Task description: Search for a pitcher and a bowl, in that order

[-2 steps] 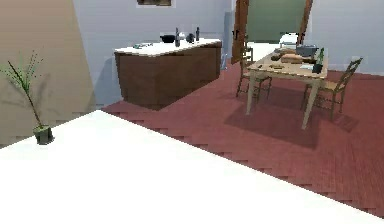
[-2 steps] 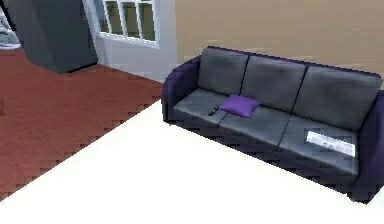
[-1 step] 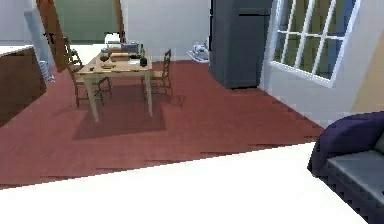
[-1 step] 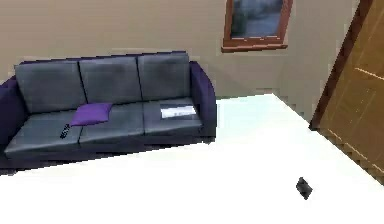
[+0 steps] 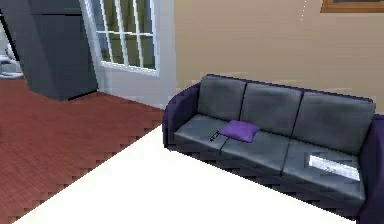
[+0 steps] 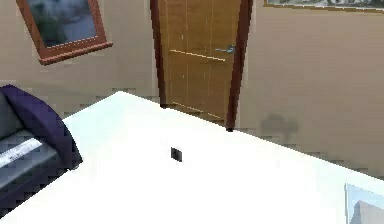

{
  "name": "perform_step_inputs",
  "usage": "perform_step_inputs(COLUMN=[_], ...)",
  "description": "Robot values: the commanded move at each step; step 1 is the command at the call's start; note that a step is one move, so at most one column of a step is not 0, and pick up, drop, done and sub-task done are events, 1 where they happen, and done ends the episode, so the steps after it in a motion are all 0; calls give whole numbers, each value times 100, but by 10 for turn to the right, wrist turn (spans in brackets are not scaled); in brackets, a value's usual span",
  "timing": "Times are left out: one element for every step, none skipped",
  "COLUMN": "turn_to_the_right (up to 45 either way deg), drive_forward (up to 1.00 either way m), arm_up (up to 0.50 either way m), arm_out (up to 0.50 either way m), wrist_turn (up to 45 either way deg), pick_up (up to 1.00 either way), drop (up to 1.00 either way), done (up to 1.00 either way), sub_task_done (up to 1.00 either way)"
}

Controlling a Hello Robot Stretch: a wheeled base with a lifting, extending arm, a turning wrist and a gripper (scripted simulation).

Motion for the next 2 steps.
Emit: perform_step_inputs(turn_to_the_right=[120,0], drive_forward=[0,10], arm_up=[0,0], arm_out=[0,0], wrist_turn=[0,0], pick_up=[0,0], drop=[0,0], done=[0,0], sub_task_done=[0,0])
